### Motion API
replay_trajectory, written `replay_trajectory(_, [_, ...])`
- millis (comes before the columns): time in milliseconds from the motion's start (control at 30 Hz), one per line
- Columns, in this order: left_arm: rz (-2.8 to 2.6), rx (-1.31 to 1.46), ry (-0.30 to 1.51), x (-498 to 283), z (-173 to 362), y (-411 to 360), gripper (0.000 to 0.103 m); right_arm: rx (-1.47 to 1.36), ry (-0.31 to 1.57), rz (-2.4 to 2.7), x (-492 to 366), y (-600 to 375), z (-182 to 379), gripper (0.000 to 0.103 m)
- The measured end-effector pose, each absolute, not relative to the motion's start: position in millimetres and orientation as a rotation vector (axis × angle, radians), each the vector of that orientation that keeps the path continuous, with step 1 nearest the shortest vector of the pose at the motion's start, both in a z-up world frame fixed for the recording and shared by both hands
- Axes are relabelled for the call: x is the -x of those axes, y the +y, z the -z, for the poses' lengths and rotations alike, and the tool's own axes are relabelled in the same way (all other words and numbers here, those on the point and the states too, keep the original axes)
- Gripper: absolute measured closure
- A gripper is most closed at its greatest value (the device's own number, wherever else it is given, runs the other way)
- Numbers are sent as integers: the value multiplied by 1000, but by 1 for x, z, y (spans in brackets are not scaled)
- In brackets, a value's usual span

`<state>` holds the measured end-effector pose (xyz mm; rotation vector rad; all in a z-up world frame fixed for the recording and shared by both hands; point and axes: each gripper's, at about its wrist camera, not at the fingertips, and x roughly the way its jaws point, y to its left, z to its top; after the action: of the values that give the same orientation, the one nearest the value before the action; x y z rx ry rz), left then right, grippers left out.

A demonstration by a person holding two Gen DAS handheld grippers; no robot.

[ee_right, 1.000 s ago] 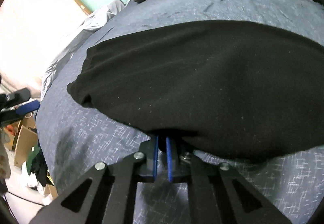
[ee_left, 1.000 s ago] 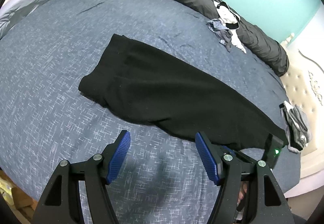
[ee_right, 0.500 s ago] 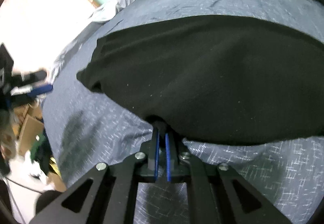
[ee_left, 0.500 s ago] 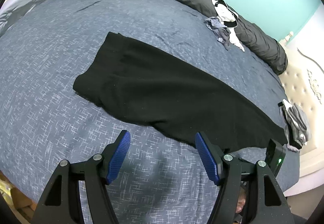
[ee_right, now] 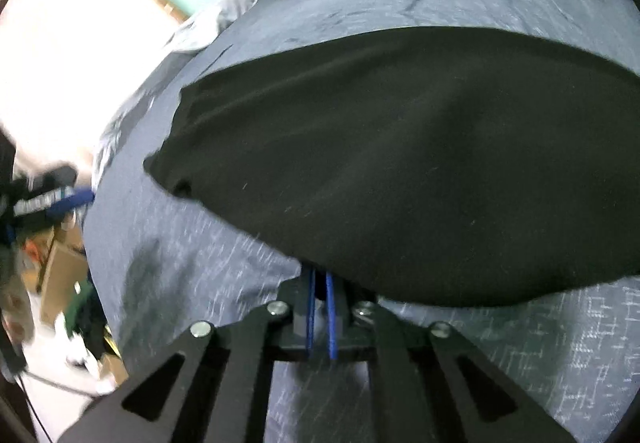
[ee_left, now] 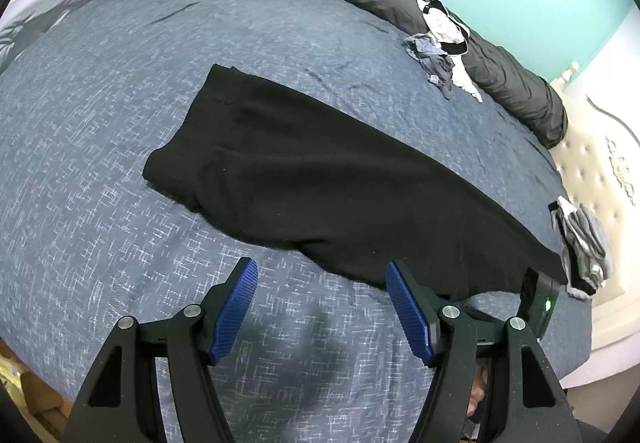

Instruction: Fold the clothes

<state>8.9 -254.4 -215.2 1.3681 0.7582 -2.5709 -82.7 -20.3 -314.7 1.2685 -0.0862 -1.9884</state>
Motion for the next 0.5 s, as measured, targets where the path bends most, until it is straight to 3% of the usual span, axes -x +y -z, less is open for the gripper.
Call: replay_trajectory(500, [2572, -1383, 742, -3, 214, -247, 32, -1261, 85, 1987, 56, -25, 318, 100])
